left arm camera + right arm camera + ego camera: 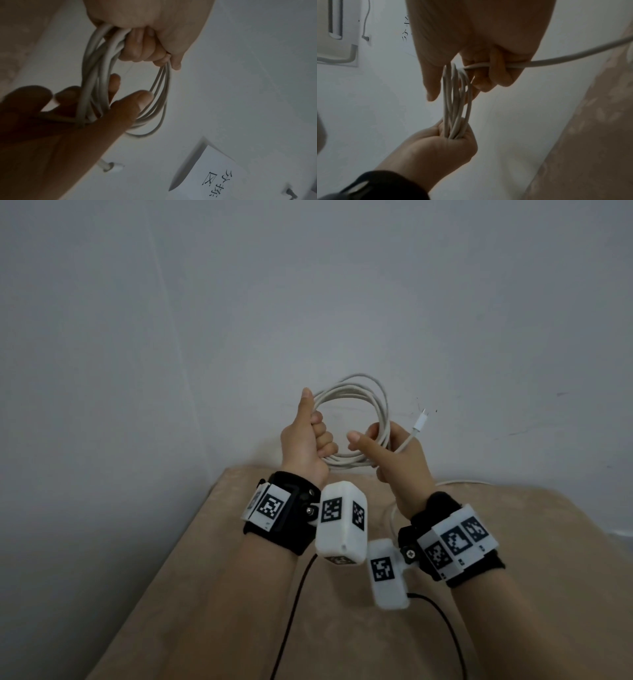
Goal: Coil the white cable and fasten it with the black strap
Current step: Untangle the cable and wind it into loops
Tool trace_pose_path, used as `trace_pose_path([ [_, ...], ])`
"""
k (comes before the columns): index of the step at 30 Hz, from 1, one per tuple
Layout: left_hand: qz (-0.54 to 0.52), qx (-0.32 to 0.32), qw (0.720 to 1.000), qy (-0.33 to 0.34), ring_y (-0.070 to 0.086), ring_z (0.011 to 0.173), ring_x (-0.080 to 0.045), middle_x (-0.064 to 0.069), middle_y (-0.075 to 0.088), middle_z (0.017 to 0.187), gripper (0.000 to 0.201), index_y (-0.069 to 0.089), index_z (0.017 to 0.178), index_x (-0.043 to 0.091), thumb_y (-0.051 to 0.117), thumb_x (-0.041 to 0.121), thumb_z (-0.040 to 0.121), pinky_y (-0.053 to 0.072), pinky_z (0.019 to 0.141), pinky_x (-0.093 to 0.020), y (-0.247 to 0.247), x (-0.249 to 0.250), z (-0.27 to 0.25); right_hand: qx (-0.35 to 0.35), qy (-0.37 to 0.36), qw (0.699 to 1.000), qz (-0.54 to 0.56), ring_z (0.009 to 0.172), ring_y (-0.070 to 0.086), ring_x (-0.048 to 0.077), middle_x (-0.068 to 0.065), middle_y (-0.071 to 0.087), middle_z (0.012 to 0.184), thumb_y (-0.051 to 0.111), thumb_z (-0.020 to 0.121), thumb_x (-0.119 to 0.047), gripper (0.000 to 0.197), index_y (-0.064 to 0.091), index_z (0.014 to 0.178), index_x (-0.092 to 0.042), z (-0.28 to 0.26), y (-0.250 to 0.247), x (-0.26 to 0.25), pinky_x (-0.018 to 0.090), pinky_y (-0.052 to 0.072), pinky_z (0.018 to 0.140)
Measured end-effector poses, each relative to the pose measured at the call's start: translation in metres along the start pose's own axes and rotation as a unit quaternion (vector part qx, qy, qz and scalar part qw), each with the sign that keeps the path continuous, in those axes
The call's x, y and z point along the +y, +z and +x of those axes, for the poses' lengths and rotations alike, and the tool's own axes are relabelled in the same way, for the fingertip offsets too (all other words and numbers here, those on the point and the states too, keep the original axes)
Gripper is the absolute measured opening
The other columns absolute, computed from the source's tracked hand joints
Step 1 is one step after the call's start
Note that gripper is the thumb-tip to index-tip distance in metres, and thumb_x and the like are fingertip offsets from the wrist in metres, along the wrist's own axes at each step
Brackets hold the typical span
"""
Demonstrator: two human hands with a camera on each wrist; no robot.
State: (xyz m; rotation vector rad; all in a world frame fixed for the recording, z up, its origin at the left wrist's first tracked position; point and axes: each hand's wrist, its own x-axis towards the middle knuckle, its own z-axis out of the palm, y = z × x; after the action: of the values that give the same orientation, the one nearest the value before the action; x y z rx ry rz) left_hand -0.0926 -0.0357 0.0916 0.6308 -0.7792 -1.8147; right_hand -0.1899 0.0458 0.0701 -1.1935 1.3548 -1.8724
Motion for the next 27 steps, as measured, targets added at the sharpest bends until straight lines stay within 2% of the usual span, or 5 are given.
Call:
trace_pose_path([
  [5, -0.028, -0.008, 0.999, -0.028, 0.015, 0.032, -0.006, 0.009, 0.018, 0.042, 0.048, 0.035, 0.06, 0.019, 0.056, 0.049, 0.09, 0.016, 0.029, -0.017, 0.005, -0.01, -0.002, 0.041, 0.034, 0.998, 0.045, 0.049, 0.049, 0.007, 0.001, 0.063, 0.06, 0.072, 0.081, -0.02, 0.026, 0.052, 0.066, -0.013, 0.002, -0.001, 0.0, 0.017, 0.028, 0.041],
  [11, -0.058, -0.037, 0.994, -0.081, 0.016, 0.029, -0.006, 0.008, 0.019, 0.039, 0.05, 0.035, 0.058, 0.018, 0.056, 0.05, 0.09, 0.018, 0.029, -0.017, 0.006, -0.019, 0.001, 0.042, 0.055, 0.991, 0.116, 0.05, 0.05, 0.022, 0.003, 0.048, 0.045, 0.064, 0.089, -0.018, 0.037, 0.045, 0.058, -0.014, 0.002, -0.001, 0.001, 0.017, 0.025, 0.034],
  [13, -0.047, -0.058, 0.991, -0.111, 0.016, 0.028, -0.006, 0.007, 0.019, 0.037, 0.051, 0.034, 0.057, 0.019, 0.054, 0.052, 0.09, 0.019, 0.028, -0.018, 0.004, -0.02, 0.003, 0.052, 0.054, 0.992, 0.098, 0.043, 0.053, 0.017, 0.001, 0.041, 0.041, 0.06, 0.092, -0.017, 0.042, 0.04, 0.055, -0.014, 0.003, -0.002, 0.003, 0.016, 0.024, 0.034],
  [19, 0.082, -0.129, 0.98, -0.13, 0.02, 0.029, -0.005, 0.009, 0.023, 0.037, 0.051, 0.039, 0.059, 0.017, 0.051, 0.055, 0.09, 0.021, 0.033, -0.017, -0.005, -0.019, 0.009, 0.063, 0.061, 0.996, 0.019, 0.03, 0.036, 0.011, -0.003, 0.031, 0.035, 0.055, 0.095, -0.015, 0.047, 0.032, 0.054, -0.014, 0.007, -0.013, 0.004, 0.014, 0.021, 0.035],
  [27, 0.201, -0.216, 0.942, -0.159, 0.023, 0.031, -0.007, 0.008, 0.025, 0.037, 0.06, 0.049, 0.06, 0.014, 0.043, 0.069, 0.085, 0.025, 0.035, -0.017, -0.014, -0.001, 0.009, -0.034, 0.069, 0.988, -0.131, 0.03, 0.034, 0.014, -0.002, 0.034, 0.035, 0.057, 0.093, -0.016, 0.045, 0.034, 0.055, -0.015, 0.007, -0.026, -0.001, 0.017, 0.021, 0.036],
])
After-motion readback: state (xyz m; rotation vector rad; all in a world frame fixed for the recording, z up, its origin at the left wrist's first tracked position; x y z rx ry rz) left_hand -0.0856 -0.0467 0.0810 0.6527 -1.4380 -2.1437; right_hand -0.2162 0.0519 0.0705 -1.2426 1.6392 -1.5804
